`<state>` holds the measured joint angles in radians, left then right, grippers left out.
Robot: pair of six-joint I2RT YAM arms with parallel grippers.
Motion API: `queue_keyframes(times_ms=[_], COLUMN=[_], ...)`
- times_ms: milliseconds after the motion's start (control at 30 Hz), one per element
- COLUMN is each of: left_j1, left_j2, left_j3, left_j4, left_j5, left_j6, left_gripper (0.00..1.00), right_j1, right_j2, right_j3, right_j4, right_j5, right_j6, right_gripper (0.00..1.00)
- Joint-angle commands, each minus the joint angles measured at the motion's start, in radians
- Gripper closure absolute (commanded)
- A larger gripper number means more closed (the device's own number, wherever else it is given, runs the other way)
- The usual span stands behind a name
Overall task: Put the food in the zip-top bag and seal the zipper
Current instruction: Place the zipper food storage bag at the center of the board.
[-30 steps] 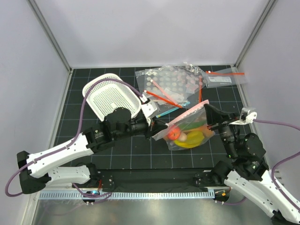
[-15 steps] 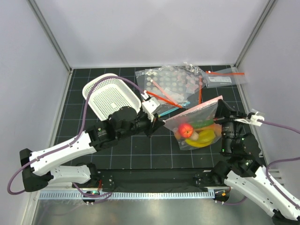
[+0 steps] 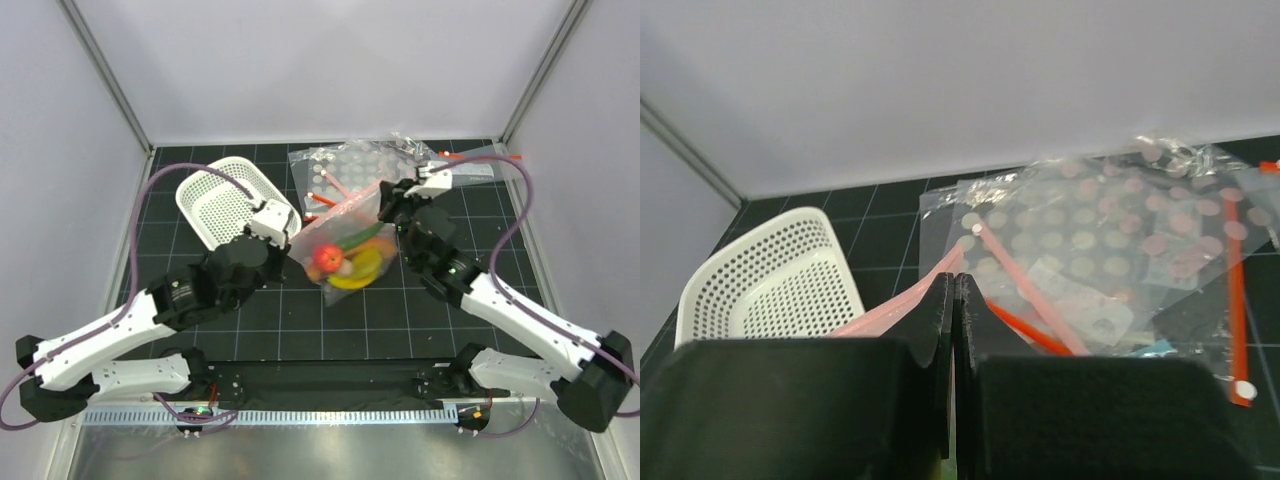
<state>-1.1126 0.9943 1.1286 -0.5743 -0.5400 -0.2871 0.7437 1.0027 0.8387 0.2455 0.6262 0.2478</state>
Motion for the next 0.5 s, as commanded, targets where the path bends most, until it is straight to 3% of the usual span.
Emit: queue_keyframes(times_ms=[0,200,367,400,433,467], left_j1=[0.002,0.002,0.002,0.002,0.002,0.002], left_j2=[-0.097,-0.212,-0.247,-0.241,-0.237,-0.221], left_j3=[-0.01,-0.072,-0.121,-0.124,-0.125,-0.125], left_j4=[-0.019,0.03,0.097,0.1,0.103,0.106], left_j5=[-0.228,-0.337,-0.428,-0.443,-0.457,-0.503], left_j6=[-0.04,-0.041,-0.009,-0.007,0.0,0.002], left_gripper=[1.0,0.99,0.76,0.68,0.61,0.41], right_j1=[-0.004,-0.006,-0.006,-0.006,-0.006,-0.006], right_j2=[0.103,0.341,0.422,0.424,0.427,0.428], right_j3=[0.115,0.264,0.332,0.335,0.339,0.358], right_j4=[0.106,0.069,0.035,0.032,0.031,0.005], right_j5=[-0.08,-0.198,-0.246,-0.25,-0.266,-0.267], right_j6=[0.077,0.128,0.134,0.13,0.124,0.122], right_gripper=[0.99,0.99,0.88,0.84,0.76,0.42])
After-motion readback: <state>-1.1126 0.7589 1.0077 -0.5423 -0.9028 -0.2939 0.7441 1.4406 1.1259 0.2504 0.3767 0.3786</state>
